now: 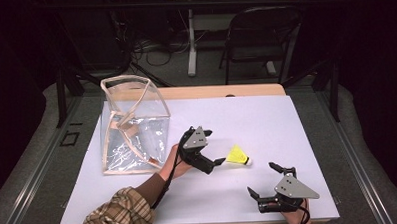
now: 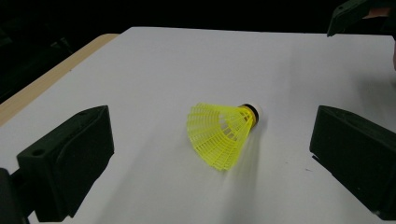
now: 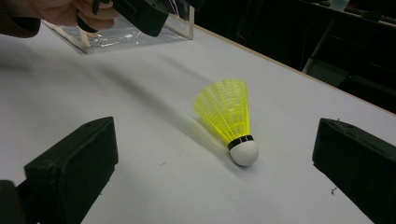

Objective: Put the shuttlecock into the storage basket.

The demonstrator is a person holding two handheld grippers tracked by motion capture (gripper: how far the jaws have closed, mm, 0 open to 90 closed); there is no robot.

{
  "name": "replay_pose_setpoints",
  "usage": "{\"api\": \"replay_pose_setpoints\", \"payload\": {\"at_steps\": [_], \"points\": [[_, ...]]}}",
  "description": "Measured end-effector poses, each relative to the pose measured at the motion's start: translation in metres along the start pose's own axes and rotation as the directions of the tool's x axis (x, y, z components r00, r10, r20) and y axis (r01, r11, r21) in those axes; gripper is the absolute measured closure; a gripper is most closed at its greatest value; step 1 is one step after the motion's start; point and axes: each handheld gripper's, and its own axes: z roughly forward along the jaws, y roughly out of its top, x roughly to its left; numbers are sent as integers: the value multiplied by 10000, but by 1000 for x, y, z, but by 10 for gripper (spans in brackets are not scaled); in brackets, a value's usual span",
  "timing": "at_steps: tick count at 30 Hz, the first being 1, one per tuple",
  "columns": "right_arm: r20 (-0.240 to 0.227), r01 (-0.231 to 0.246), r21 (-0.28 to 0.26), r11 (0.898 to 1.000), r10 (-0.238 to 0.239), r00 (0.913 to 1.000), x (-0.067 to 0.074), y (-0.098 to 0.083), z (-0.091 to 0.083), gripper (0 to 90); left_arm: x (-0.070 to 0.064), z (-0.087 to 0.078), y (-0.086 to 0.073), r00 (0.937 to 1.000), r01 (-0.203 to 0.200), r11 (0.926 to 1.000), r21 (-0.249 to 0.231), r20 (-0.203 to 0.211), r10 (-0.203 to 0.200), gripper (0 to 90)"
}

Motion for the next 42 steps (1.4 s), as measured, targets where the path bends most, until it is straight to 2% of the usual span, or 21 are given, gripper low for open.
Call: {"api": "replay_pose_setpoints", "payload": {"at_steps": [11,17,25,34,36,42], "points": [[-23,5,-8,10000,-5,10000,0,0,0,0,-5,22,5,9980,-376,9964,754,528,336,7],[-48,6,-10,10000,-6,10000,0,0,0,0,-8,33,4,9958,-576,9911,1202,770,485,125],[-62,14,-9,10000,-14,10000,0,0,0,0,-9,45,1,9933,-671,9769,2029,1059,462,277],[-73,12,-10,10000,-12,10000,1,0,0,0,-8,52,-1,9936,-531,9737,2218,1092,293,440],[-79,22,-9,10000,-22,10000,0,0,0,0,-7,53,-3,9928,-404,9754,2167,1188,147,459],[-93,39,18,10000,-39,9999,0,0,0,0,-5,57,-6,9903,-281,9736,2266,1390,-38,535]]}}
